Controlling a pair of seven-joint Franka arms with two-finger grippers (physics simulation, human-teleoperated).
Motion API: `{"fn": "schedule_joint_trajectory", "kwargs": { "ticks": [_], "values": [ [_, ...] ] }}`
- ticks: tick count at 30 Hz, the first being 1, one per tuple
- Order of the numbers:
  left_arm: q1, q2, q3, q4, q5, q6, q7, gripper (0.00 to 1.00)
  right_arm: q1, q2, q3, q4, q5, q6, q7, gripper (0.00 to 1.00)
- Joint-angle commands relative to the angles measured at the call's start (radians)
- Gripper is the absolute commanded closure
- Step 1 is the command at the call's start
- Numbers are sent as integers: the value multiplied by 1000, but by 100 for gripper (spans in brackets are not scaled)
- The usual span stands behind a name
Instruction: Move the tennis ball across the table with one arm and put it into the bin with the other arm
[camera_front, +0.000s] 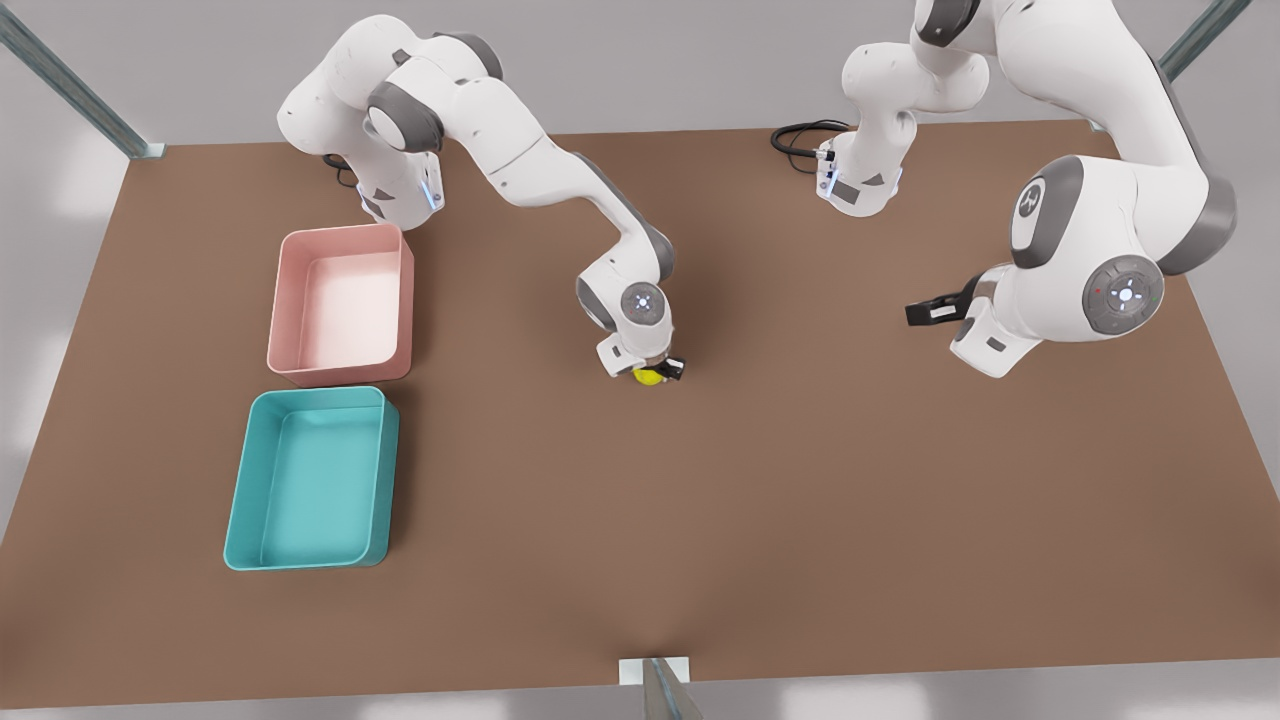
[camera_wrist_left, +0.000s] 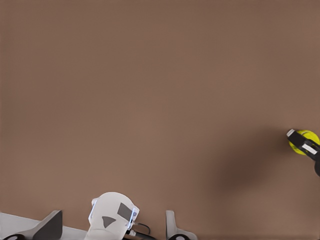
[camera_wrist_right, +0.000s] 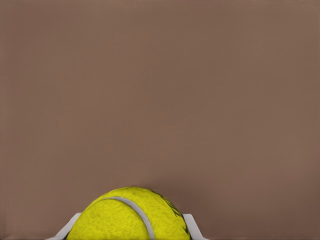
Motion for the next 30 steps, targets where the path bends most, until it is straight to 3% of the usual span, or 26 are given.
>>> {"fn": "schedule_joint_trajectory", "kwargs": {
  "ticks": [1, 5, 10, 14, 18, 24, 25, 26, 30],
  "values": [
    [0, -1, 0, 0, -1, -1, -3, 0, -11, -23, -1, 2, -5, -17, -14, 47],
    [0, -1, 0, 0, -1, -2, -3, 0, -89, -118, -1, -6, -7, -138, -192, 47],
    [-2, -4, 0, -2, -3, -4, -3, 0, -359, -222, -3, -6, -7, -427, -667, 47],
    [-2, -1, 0, 0, 0, -1, -3, 0, -570, -249, -16, 5, -88, -546, -1028, 47],
    [-2, 2, 0, -5, -1, 5, -3, 0, -825, -224, -33, 45, -177, -549, -1422, 46],
    [-5, 2, -2, -3, -1, 5, -6, 0, -908, -207, -33, 20, -234, -553, -1497, 46],
    [-6, 4, -2, -3, -4, 5, -6, 0, -910, -209, -35, 8, -234, -551, -1496, 43],
    [-6, 5, -2, -3, -3, 5, -6, 0, -910, -206, -33, 10, -231, -551, -1488, 0],
    [0, 5, 1, 4, 2, 7, 1, 0, -913, -196, -33, 17, -223, -551, -1487, 0]
  ]
}}
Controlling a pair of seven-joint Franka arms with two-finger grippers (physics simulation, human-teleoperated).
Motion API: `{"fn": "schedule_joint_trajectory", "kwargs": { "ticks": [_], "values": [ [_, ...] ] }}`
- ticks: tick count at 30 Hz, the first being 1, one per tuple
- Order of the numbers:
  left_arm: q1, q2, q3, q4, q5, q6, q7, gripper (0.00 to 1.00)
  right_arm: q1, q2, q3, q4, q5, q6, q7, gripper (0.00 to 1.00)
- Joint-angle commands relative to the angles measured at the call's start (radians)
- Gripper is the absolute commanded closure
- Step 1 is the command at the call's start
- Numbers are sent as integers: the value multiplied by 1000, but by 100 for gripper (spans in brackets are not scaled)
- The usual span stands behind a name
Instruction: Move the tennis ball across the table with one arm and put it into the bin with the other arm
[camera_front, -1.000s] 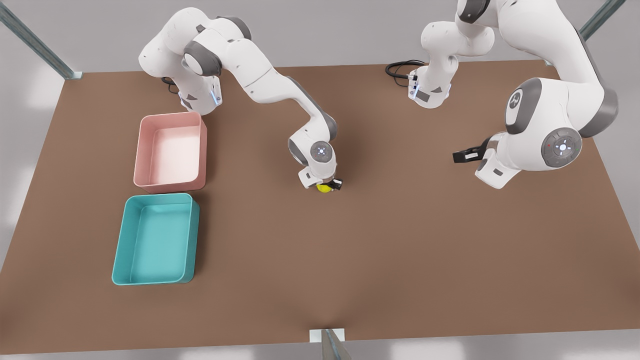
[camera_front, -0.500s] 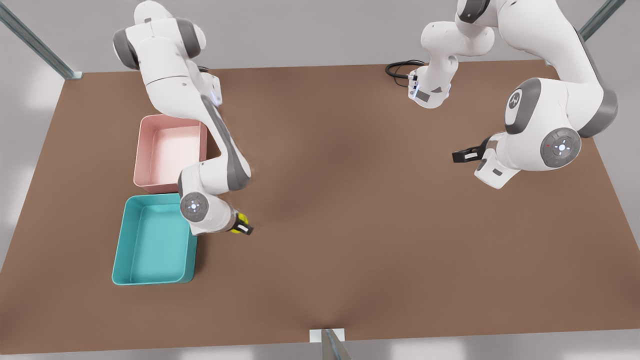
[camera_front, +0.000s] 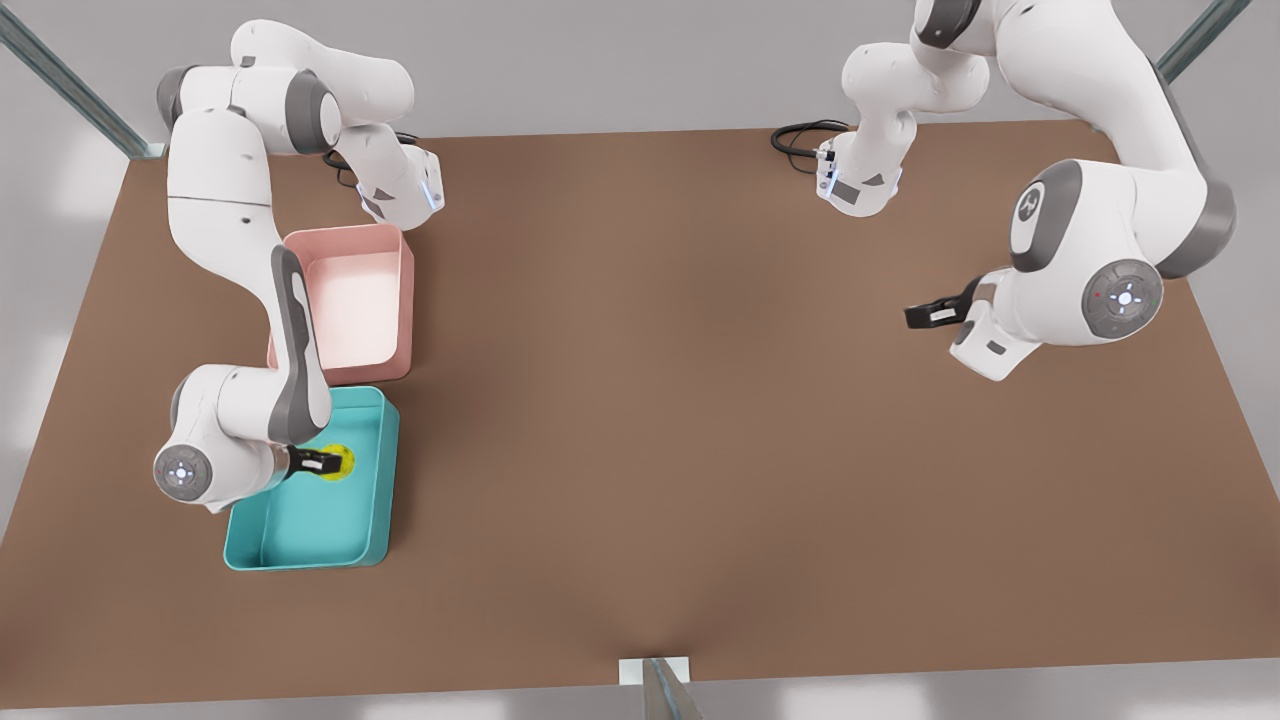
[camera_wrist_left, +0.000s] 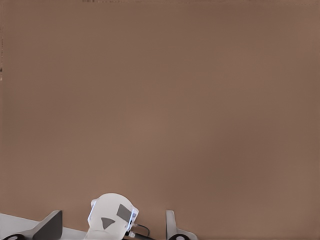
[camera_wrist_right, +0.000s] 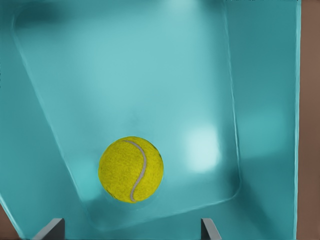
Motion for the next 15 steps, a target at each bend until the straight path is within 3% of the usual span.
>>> {"fn": "schedule_joint_trajectory", "kwargs": {
  "ticks": [1, 5, 7, 9, 11, 15],
  "values": [
    [0, -1, -1, 2, 1, 1, 2, 0, 0, 2, 0, 5, 1, -16, -493, 0],
    [-5, -1, -1, 10, -6, -1, 3, 0, 23, -8, 6, 110, 1, -120, -329, 0],
    [-7, 0, -1, 8, -14, -5, 2, 0, 50, -287, 7, 44, -9, -283, -175, 0],
    [-7, 0, -1, 8, -15, -5, 2, 0, 46, -402, 6, 58, -13, -286, -195, 0],
    [-2, 2, -1, 7, -35, -5, 3, 0, 47, -398, 6, 148, -36, -283, -209, 0],
    [-5, 14, -1, 5, -35, -5, 0, 0, 47, -413, 9, 147, -26, -289, -218, 0]
  ]
}}
